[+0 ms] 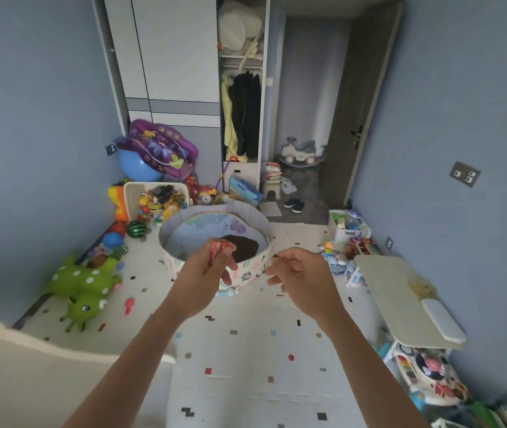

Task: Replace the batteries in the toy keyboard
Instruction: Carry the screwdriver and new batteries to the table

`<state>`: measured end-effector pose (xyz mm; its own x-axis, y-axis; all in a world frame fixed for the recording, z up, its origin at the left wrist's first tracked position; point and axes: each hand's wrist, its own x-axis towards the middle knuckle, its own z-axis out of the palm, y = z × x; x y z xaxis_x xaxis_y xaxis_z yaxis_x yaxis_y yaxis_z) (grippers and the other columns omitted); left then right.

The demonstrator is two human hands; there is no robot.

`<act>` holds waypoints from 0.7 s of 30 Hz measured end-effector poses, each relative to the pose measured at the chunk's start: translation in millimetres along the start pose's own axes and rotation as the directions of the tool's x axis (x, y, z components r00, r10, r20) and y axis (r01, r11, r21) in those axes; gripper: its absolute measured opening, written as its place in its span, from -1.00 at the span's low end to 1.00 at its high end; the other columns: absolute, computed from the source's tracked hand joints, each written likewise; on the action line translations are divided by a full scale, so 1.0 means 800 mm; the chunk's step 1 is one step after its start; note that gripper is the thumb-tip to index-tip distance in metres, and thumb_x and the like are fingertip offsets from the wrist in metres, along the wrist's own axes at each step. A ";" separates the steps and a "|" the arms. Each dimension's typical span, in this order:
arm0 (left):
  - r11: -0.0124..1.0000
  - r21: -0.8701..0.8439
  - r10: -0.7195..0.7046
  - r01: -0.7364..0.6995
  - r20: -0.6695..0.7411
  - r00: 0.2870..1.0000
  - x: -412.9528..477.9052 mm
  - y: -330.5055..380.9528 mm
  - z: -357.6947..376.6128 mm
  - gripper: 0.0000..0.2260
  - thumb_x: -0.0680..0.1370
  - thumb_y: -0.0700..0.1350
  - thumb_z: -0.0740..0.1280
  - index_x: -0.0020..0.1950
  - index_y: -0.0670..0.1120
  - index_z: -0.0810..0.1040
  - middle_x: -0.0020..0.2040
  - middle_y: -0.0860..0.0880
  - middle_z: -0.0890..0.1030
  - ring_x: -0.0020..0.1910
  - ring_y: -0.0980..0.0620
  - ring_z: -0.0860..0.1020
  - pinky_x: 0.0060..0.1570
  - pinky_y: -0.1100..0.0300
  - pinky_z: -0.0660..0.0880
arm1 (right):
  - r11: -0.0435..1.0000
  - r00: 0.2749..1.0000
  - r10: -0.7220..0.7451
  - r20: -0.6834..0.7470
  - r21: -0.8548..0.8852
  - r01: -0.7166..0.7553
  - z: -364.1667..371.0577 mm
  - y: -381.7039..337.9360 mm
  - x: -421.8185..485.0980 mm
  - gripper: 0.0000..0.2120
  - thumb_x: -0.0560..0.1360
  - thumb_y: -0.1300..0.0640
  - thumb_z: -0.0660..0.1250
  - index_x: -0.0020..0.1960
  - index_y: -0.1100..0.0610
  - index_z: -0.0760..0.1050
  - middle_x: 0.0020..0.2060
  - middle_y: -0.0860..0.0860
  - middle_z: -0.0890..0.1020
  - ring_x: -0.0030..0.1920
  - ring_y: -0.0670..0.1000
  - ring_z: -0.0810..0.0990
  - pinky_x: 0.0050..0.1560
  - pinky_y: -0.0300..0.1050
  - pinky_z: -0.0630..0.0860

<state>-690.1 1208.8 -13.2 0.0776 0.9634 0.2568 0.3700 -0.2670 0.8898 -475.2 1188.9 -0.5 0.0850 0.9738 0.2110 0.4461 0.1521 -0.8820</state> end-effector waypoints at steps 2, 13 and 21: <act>1.000 0.015 0.012 -0.012 0.006 1.000 0.068 -0.015 0.013 -0.81 0.74 -0.01 0.20 0.11 0.01 0.59 -0.13 -0.02 0.72 -0.28 0.05 0.66 -0.26 0.17 0.49 | 1.000 1.000 0.004 -0.017 0.022 -0.003 0.007 0.018 0.066 -0.87 0.62 0.14 0.36 0.05 0.18 0.64 -0.18 -0.01 0.81 -0.27 -0.07 0.79 -0.24 -0.22 0.64; 0.940 0.299 0.122 -0.163 0.153 0.981 0.463 -0.032 0.099 -0.74 0.75 0.01 0.13 -0.05 -0.04 0.49 -0.33 0.04 0.57 -0.34 0.12 0.54 -0.29 0.40 0.40 | 0.995 0.979 0.075 -0.189 -0.055 -0.086 -0.040 0.101 0.413 -0.88 0.61 0.09 0.37 -0.09 0.02 0.63 -0.18 0.01 0.79 -0.21 0.02 0.79 0.02 0.17 0.72; 0.934 0.234 0.189 -0.272 0.323 0.927 0.696 -0.043 0.318 -0.86 0.76 -0.02 0.12 0.10 -0.04 0.39 -0.25 -0.07 0.51 -0.33 0.10 0.45 -0.32 0.34 0.41 | 0.988 0.917 0.126 -0.379 -0.037 -0.152 -0.156 0.230 0.608 -0.90 0.59 0.14 0.38 -0.10 0.03 0.62 -0.23 -0.06 0.79 -0.24 -0.13 0.77 -0.06 -0.16 0.67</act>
<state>-424.3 1761.2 3.1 0.4412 0.8513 0.2839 0.5411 -0.5048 0.6726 -240.5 1669.5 -7.4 0.4722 0.8477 0.2418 0.4611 -0.0037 -0.8874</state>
